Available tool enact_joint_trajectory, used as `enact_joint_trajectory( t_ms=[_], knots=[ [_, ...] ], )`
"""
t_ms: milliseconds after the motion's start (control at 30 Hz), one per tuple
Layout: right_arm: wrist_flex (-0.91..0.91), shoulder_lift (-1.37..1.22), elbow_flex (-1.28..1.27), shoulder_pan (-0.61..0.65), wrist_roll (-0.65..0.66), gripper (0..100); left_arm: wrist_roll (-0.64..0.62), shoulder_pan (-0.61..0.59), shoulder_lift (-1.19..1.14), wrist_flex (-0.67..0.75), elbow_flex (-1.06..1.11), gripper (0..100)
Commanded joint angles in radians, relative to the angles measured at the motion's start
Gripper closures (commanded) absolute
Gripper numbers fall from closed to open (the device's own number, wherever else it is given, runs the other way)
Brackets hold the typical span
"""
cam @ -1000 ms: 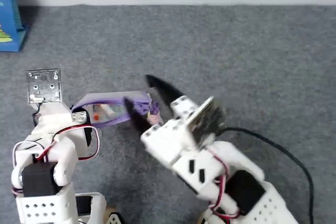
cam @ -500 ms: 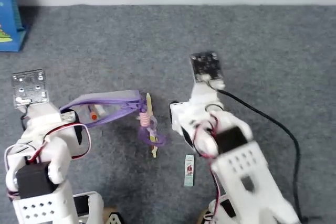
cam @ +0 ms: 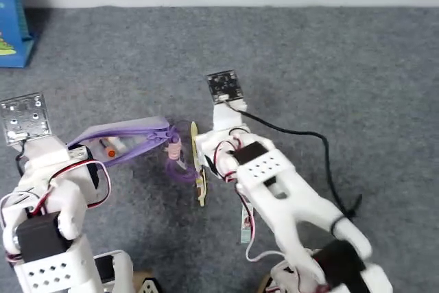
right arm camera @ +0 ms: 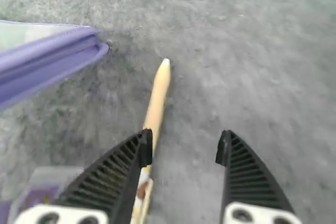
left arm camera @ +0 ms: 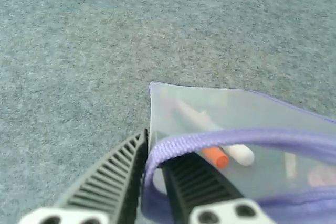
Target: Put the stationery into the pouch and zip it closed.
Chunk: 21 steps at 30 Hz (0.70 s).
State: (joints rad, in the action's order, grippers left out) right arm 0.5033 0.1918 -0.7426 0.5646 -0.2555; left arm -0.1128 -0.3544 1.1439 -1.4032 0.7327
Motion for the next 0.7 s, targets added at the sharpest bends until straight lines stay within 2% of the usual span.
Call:
enact_joint_trajectory(
  t_ms=[0,467,533,667],
  knots=[
    [-0.056,-0.079,0.11,0.024,-0.006,79.0,-0.003,-0.006,0.0,-0.009,-0.042,99],
    [-0.054,-0.427,0.334,0.025,-0.003,79.3,-0.003,-0.006,0.0,-0.011,-0.042,99],
    [-0.053,-0.452,0.35,0.025,-0.002,83.8,-0.003,-0.006,0.0,-0.012,-0.041,99],
    [-0.053,-0.481,0.384,0.022,-0.002,99.8,-0.003,-0.006,0.0,-0.012,-0.041,99]
  ],
)
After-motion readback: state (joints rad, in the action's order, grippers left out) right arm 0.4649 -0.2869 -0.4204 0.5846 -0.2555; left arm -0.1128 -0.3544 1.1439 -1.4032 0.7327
